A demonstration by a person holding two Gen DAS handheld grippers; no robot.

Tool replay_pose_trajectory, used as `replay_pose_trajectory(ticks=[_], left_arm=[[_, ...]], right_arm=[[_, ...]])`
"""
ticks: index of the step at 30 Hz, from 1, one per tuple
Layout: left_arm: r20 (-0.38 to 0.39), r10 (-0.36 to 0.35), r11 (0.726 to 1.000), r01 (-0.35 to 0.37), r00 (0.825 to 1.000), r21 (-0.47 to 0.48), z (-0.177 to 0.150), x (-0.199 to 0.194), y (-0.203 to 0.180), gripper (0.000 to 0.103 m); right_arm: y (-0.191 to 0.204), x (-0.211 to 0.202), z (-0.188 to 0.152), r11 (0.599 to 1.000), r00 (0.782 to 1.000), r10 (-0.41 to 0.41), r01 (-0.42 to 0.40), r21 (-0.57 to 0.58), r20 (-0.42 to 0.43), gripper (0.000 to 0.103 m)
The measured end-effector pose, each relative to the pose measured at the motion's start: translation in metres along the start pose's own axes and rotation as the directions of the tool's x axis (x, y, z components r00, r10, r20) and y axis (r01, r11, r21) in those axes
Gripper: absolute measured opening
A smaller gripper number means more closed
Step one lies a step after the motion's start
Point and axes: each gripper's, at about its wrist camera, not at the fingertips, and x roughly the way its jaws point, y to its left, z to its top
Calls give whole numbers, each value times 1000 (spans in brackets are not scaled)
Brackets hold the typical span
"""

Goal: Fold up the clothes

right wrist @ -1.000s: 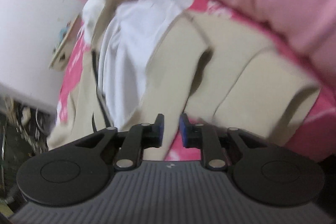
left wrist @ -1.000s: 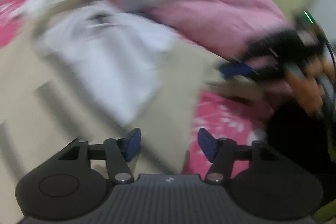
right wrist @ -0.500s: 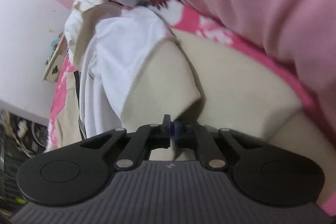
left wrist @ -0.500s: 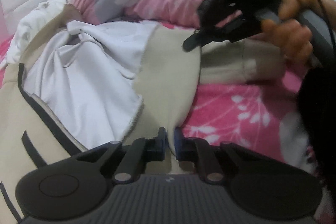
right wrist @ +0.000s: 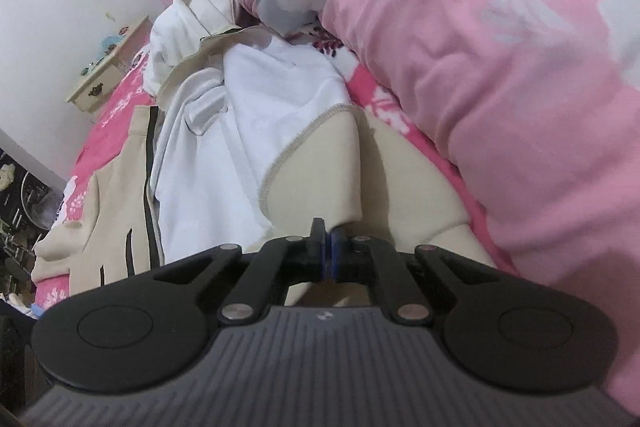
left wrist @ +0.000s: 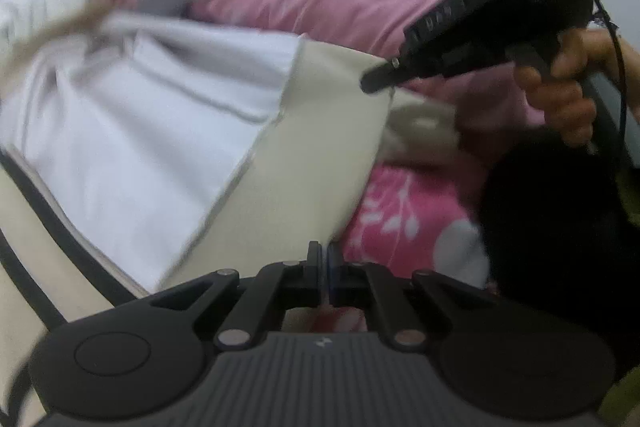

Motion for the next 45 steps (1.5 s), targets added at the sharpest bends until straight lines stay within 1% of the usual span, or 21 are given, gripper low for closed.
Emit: replay_pose_trajectory(ticks=[2,4,8,9,11,12,13,17,21,24,25,26,28,29,32,33,36,38,41,43,45], left_arm=[[-28,-2,1000,2,1000,-1,-6,14,1,8],[-19,-10,1000,10,1000,20,-11,17,0,9],[3,-65,998,65,998,-24,-13,0,4,39],[19,-65,997,66,998,-35,-13,-5,5,40],[58,-76,995,79,995,-52,-12,-12,6,42],[76,-73,995,78,994,-64,-11,-15,8,43],[90,-62,995,69,994,-76,-9,-15,8,44],[130,-23,990,41,991,-137,-1,-15,17,45],[155,-3,988,27,988,-155,3,-14,23,45],[162,-14,987,39,987,-154,7,-10,25,45],[170,-17,988,43,985,-150,10,-9,26,45],[178,-20,988,46,984,-146,13,-9,27,46],[203,-30,988,59,979,-140,22,-9,28,49],[216,-35,989,65,976,-136,26,-9,28,52],[222,-55,991,81,974,-108,43,-7,26,68],[220,-61,992,83,974,-93,49,-5,23,69],[226,-74,996,83,971,-31,70,3,10,71],[246,-47,999,46,968,11,85,9,0,76],[265,23,998,-39,964,57,112,26,-12,76],[245,35,997,-49,969,54,126,40,-13,67],[197,22,999,-27,980,25,134,54,-8,46]], right_arm=[[-10,22,-7,999,997,-53,53,-3,-60,1],[-23,33,-11,998,993,-51,55,40,-107,3],[-19,-6,-5,999,998,-22,25,48,-60,11],[-18,-17,-3,999,999,-30,31,36,-42,13],[-17,-33,4,999,999,-49,50,12,-14,27],[-19,-37,6,998,998,-58,58,1,-10,30],[-22,-37,8,997,997,-76,76,-18,-19,34],[-23,-9,14,972,975,-193,174,-158,-111,37],[-7,22,5,905,933,-288,192,-378,-215,43],[-3,38,-2,845,903,-350,190,-500,-249,38],[-1,42,-4,824,895,-367,187,-535,-254,25],[1,43,-6,803,889,-382,185,-567,-250,8],[7,45,-7,759,882,-410,188,-623,-233,3],[12,39,-6,728,885,-425,208,-653,-192,3],[38,11,5,612,894,-448,292,-735,-17,3],[47,-2,13,577,897,-440,318,-752,42,3],[72,-29,39,438,879,-426,409,-800,216,3],[82,-37,57,334,851,-424,465,-820,310,3],[85,-45,83,173,783,-431,560,-810,448,3],[81,-47,98,91,739,-437,604,-792,513,3],[72,-54,111,30,698,-447,637,-770,560,3]])
